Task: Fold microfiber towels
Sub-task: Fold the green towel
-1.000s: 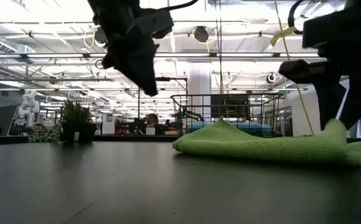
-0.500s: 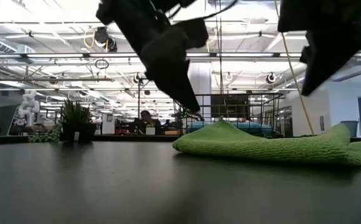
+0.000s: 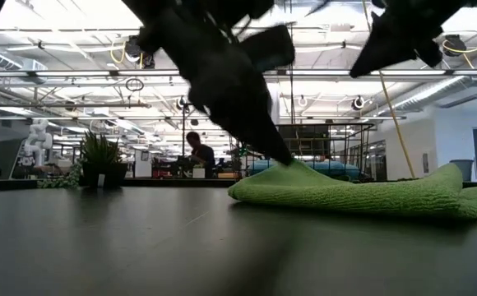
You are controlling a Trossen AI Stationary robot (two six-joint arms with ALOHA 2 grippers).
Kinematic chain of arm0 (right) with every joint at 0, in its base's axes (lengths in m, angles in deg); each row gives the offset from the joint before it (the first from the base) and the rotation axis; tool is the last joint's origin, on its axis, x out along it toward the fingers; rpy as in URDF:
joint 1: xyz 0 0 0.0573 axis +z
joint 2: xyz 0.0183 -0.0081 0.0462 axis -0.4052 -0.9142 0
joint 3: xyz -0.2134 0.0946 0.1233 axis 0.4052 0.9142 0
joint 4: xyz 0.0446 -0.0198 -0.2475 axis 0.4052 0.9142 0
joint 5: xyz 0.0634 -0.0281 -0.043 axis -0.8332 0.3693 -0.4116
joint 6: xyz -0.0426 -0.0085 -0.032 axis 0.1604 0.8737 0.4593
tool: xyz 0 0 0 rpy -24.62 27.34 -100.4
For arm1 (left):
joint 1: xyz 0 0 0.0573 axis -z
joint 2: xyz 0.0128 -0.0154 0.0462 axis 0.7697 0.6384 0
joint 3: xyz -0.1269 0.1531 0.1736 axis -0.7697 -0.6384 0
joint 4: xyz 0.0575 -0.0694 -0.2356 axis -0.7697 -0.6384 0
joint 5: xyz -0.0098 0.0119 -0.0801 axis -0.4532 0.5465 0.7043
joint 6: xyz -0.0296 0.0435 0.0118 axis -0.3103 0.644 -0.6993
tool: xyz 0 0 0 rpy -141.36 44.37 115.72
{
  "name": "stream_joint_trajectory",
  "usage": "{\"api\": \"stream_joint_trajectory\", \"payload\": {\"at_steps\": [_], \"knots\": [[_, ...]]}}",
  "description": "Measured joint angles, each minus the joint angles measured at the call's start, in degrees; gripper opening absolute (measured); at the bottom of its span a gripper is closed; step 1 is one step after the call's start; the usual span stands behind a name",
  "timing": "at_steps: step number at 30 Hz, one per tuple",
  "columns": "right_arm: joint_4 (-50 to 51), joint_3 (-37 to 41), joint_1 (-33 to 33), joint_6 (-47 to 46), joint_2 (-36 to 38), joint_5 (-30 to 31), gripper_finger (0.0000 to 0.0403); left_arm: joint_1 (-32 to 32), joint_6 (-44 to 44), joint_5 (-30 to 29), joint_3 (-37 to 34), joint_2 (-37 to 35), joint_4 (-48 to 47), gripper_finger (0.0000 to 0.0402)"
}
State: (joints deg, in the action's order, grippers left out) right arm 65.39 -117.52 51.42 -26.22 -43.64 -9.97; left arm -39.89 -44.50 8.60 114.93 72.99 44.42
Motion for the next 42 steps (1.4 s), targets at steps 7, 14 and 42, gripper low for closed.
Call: {"api": "stream_joint_trajectory", "payload": {"at_steps": [7,14,42], "knots": [[-5.4,0.0,-0.6,3.8,0.3,1.2,0.0000,-0.8,-4.3,-0.9,0.0,5.0,2.3,0.0001],[-5.7,0.0,-0.5,5.2,0.3,-2.1,0.0000,0.7,-19.9,-5.6,0.5,4.8,-11.0,0.0001],[-12.9,7.4,-2.5,9.9,0.3,-46.5,0.0000,15.8,-74.4,-15.9,1.6,3.2,0.4,0.0001]]}}
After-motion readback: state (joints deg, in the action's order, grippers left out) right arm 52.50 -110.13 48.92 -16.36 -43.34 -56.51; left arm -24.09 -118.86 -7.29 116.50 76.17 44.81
